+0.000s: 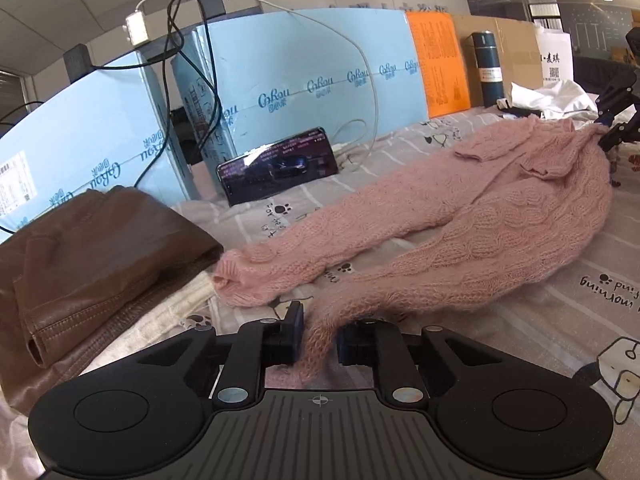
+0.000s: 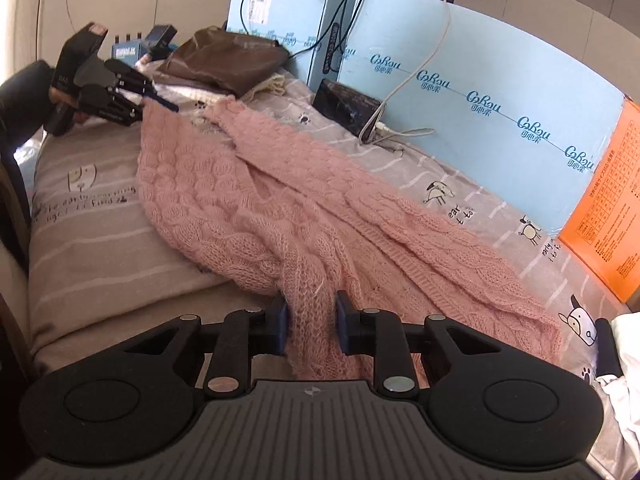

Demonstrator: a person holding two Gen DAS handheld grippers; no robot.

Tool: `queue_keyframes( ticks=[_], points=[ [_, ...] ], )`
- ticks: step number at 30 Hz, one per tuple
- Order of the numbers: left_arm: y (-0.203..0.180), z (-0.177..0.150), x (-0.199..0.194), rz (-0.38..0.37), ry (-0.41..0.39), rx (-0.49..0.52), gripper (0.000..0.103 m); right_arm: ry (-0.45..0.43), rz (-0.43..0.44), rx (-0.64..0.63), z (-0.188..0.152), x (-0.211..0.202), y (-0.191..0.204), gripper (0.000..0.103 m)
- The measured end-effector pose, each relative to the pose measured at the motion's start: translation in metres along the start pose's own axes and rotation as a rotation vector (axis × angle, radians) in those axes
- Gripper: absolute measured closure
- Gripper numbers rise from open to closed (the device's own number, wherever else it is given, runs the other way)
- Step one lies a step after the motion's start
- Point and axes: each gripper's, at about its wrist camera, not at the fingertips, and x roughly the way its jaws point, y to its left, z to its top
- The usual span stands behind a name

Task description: Fold clothes

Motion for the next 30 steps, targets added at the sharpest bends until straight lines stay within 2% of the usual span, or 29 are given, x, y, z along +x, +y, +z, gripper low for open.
queue_keyframes(
  ticks=[4,8,14,17,20,21,22,23,24,26,28,30],
  points=[
    [0.018,0.016,-0.004,-0.024,-0.102,-0.088,0.093,-0.105,0.035,0.060,0.010,-0.009,-0.028,0.085],
    [0.042,0.033,0.010,-0.066,-0.138,-0.206,0.093,-0.175,0.085,0.110,0.023,-0.007,-0.060,0.087],
    [0.073,0.035,0.056,-0.128,-0.037,-0.446,0.088,-0.196,0.184,0.273,0.024,0.023,-0.117,0.087],
    [0.080,0.032,0.069,-0.155,-0.036,-0.525,0.087,-0.186,0.200,0.346,0.018,0.039,-0.137,0.087],
    [0.085,0.025,0.078,-0.173,-0.051,-0.606,0.081,-0.171,0.192,0.397,0.011,0.052,-0.150,0.081],
    [0.086,0.024,0.080,-0.175,-0.057,-0.627,0.078,-0.169,0.189,0.411,0.009,0.055,-0.152,0.078],
    [0.086,0.023,0.080,-0.173,-0.064,-0.641,0.076,-0.167,0.182,0.421,0.007,0.057,-0.154,0.069],
    [0.086,0.023,0.080,-0.170,-0.071,-0.655,0.068,-0.168,0.174,0.429,0.006,0.058,-0.154,0.064],
    [0.087,0.022,0.081,-0.167,-0.078,-0.668,0.054,-0.175,0.162,0.436,0.006,0.057,-0.153,0.058],
    [0.087,0.021,0.080,-0.177,-0.096,-0.700,0.037,-0.198,0.131,0.448,0.006,0.053,-0.151,0.045],
    [0.087,0.021,0.081,-0.186,-0.110,-0.718,0.036,-0.238,0.097,0.458,0.010,0.045,-0.146,0.025],
    [0.084,0.023,0.085,-0.162,-0.096,-0.723,0.035,-0.279,0.056,0.460,0.015,0.038,-0.138,0.020]
  ],
)
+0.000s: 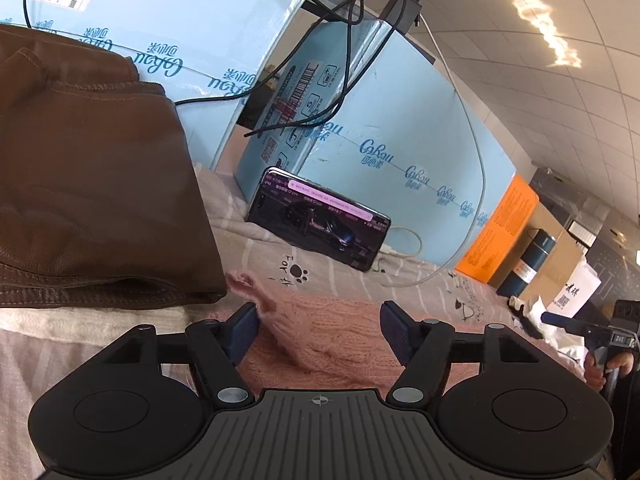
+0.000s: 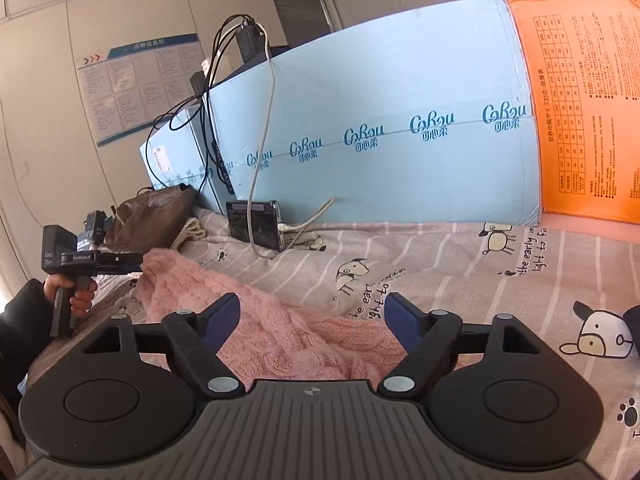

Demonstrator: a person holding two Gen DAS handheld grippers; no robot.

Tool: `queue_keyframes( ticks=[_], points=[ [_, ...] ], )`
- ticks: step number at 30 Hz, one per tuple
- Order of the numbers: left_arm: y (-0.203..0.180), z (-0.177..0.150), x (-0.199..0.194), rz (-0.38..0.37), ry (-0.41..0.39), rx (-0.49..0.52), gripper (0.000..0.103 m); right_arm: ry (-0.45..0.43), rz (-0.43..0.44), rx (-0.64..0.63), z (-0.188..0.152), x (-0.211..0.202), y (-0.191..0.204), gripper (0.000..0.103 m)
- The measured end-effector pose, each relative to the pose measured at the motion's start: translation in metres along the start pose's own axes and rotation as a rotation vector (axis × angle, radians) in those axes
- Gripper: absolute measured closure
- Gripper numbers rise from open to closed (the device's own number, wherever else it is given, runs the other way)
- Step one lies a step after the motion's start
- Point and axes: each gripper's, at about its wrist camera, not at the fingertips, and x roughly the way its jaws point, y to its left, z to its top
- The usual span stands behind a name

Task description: Fold clothes

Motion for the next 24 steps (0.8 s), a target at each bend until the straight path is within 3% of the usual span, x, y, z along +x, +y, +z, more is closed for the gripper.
queue_keyframes(
  ticks=[2,4,8,9,10,11,12,16,21,24],
  points=[
    [-0.003,0.000,0.005,0.035,0.017,-0.017,0.035,-0.046,-0.057,0.024,0.001,-0.003,0.011,0.017],
    [-0.006,0.000,0.011,0.073,0.043,-0.037,0.035,-0.093,-0.120,0.056,0.001,-0.005,0.022,0.007],
    [-0.011,-0.001,0.023,0.151,0.055,-0.092,0.036,-0.133,-0.223,0.157,-0.006,0.001,0.035,0.005],
    [-0.014,-0.002,0.025,0.175,0.051,-0.065,0.040,-0.131,-0.236,0.175,-0.010,0.004,0.038,0.004],
    [-0.017,-0.003,0.027,0.196,0.046,-0.038,0.048,-0.128,-0.245,0.178,-0.014,0.007,0.040,0.004],
    [-0.020,-0.005,0.027,0.209,0.035,-0.005,0.078,-0.124,-0.250,0.168,-0.018,0.010,0.043,0.004],
    [-0.023,-0.007,0.027,0.221,0.025,0.028,0.096,-0.118,-0.251,0.155,-0.022,0.013,0.045,0.004],
    [-0.039,-0.009,0.015,0.242,-0.051,0.113,0.096,-0.088,-0.255,0.147,-0.033,0.022,0.045,0.003],
    [-0.055,-0.004,-0.025,0.213,-0.195,0.063,0.096,-0.091,-0.259,0.182,-0.037,0.020,0.040,0.003],
    [-0.057,-0.007,-0.027,0.226,-0.165,0.047,0.095,-0.103,-0.259,0.195,-0.038,0.017,0.040,0.003]
  ],
)
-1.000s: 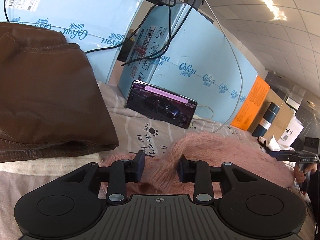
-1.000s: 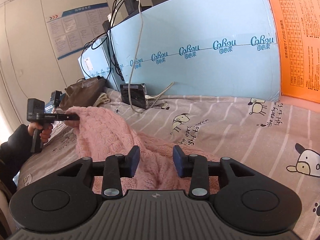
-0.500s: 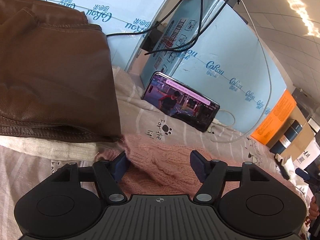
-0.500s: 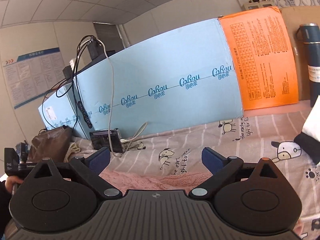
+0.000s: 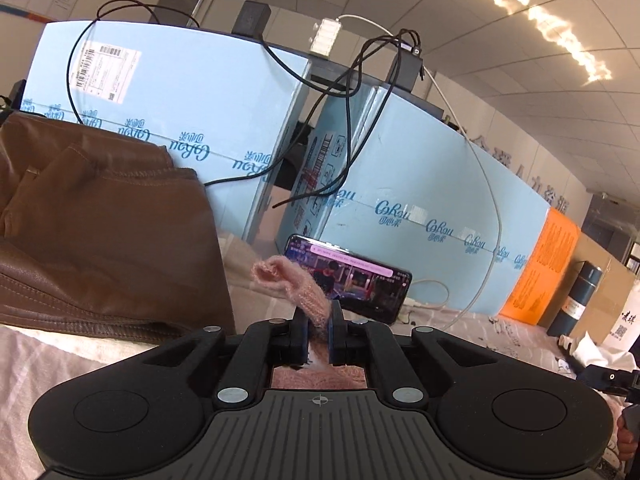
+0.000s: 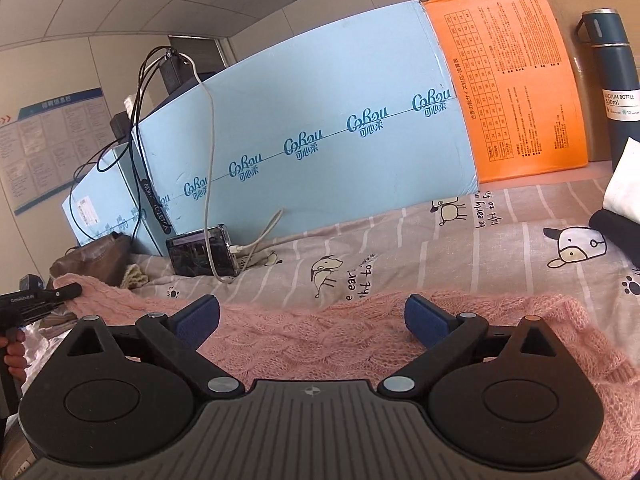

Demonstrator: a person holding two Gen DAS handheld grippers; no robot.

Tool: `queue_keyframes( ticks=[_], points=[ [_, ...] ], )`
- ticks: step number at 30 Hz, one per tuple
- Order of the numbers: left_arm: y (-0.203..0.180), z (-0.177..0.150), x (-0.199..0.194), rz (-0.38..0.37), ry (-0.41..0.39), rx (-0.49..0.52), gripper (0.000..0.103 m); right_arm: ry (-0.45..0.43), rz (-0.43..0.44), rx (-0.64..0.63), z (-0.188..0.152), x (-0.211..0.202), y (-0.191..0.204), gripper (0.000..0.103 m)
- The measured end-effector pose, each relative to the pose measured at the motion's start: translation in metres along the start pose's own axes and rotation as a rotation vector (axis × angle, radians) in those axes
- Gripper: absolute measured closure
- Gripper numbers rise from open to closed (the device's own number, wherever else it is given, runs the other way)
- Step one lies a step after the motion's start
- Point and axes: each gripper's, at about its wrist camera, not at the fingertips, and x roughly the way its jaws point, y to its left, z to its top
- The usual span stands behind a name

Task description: Fold clothes

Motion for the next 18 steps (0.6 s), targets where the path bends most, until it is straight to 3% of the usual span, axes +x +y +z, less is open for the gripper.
queue_keyframes(
  ticks=[5,10,11,12,14,15,18],
  points=[
    [0.016,-0.018,0.031,0.094,0.142,-0.040,0.094,0.014,-0.006,0.002,-0.003,0.001,0.000,0.003],
    [0.017,-0.020,0.031,0.135,0.150,-0.038,0.082,0.015,0.001,-0.007,-0.005,0.001,0.002,0.003],
    [0.015,-0.019,0.024,0.168,0.128,-0.042,0.067,0.016,0.003,-0.006,-0.005,0.001,0.001,0.003],
    [0.013,-0.018,0.018,0.203,0.106,-0.050,0.033,0.016,0.004,-0.002,-0.005,0.000,0.001,0.003],
    [0.012,-0.016,0.000,0.287,0.051,-0.155,0.006,0.014,0.008,0.008,-0.005,0.000,-0.001,0.003],
    [0.013,-0.015,-0.009,0.310,0.034,-0.224,0.005,0.013,0.011,0.015,-0.004,0.000,-0.002,0.003],
    [0.019,-0.019,-0.019,0.192,0.094,-0.460,0.002,0.012,0.016,0.032,-0.004,0.000,-0.004,0.003]
  ],
)
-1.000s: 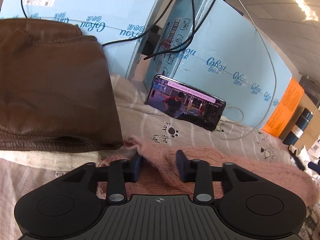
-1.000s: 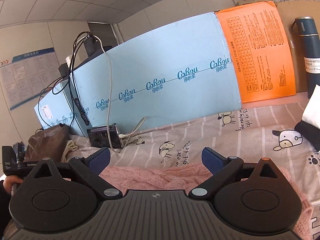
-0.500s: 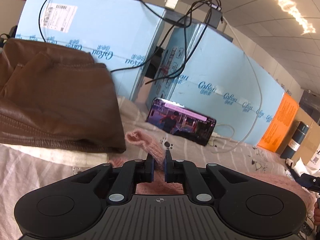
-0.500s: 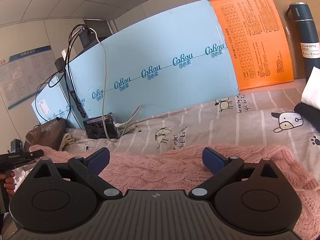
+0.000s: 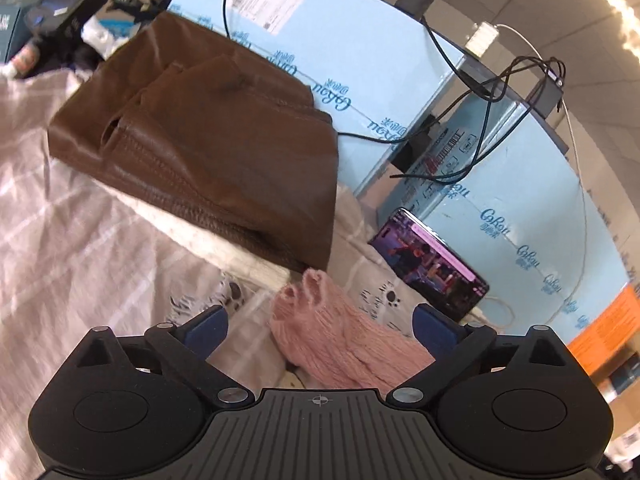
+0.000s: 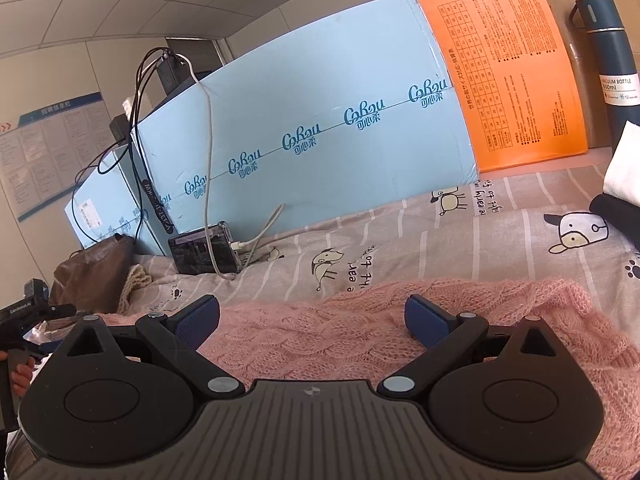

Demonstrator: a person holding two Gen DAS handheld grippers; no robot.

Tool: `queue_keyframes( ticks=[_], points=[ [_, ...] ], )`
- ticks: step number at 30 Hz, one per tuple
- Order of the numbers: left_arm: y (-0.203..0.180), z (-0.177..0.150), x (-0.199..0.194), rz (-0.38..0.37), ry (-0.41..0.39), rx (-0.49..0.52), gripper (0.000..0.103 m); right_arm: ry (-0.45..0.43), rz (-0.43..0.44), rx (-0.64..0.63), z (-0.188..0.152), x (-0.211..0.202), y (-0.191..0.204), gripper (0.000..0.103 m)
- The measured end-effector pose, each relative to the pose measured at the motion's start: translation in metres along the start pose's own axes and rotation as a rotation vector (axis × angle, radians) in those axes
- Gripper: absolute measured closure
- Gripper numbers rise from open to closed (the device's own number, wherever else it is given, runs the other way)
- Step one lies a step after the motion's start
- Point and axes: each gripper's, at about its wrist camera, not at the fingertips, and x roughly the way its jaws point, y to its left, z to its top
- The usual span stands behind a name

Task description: Fold clothes

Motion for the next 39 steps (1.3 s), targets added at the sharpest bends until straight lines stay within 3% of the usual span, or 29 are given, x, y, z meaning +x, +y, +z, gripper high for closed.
queue_keyframes(
  ticks=[2,4,10,13,16,17,18,20,21,25,29,33,38,39],
  points=[
    [0.002,-0.005,0.013,-0.088,0.126,-0.086,0.001,-0.002,0.002,0.006,0.000,0.000,0.000,0.003],
    [0.001,-0.013,0.030,-0.110,0.218,-0.136,0.001,-0.007,0.002,0.013,0.000,-0.002,-0.001,0.003],
    [0.000,-0.009,0.056,-0.144,0.103,-0.190,0.000,-0.026,0.011,0.032,0.001,-0.007,-0.003,0.002],
    [-0.006,-0.011,0.061,-0.119,0.020,-0.184,0.000,-0.029,0.011,0.039,0.001,-0.007,-0.004,0.002],
    [-0.018,-0.020,0.059,-0.071,-0.059,-0.090,0.003,-0.028,0.007,0.042,0.001,-0.007,-0.004,0.002],
    [-0.022,-0.023,0.061,-0.040,-0.064,-0.034,0.019,-0.030,0.007,0.042,0.001,-0.008,-0.004,0.002],
    [-0.025,-0.026,0.063,-0.009,-0.068,0.022,0.049,-0.031,0.008,0.043,0.001,-0.008,-0.004,0.002],
    [-0.030,-0.028,0.065,0.017,-0.072,0.104,0.070,-0.037,0.008,0.044,0.001,-0.009,-0.004,0.002],
    [-0.032,-0.028,0.062,-0.010,-0.080,0.117,0.074,-0.041,0.007,0.046,0.001,-0.010,-0.004,0.002],
    [-0.057,-0.033,0.039,-0.147,-0.177,0.253,0.074,-0.050,0.006,0.055,0.001,-0.011,-0.006,0.002],
    [-0.094,-0.052,0.021,-0.265,-0.211,0.489,0.074,-0.052,0.006,0.058,0.002,-0.012,-0.006,0.002],
    [-0.130,-0.082,0.022,-0.371,-0.140,0.675,0.074,-0.055,0.006,0.058,0.002,-0.013,-0.006,0.002],
    [-0.146,-0.112,0.033,-0.427,-0.016,0.798,0.074,-0.057,0.011,0.058,0.002,-0.014,-0.005,0.002],
    [-0.147,-0.117,0.035,-0.434,0.013,0.809,0.070,-0.057,0.012,0.058,0.002,-0.015,-0.005,0.002]
  ],
)
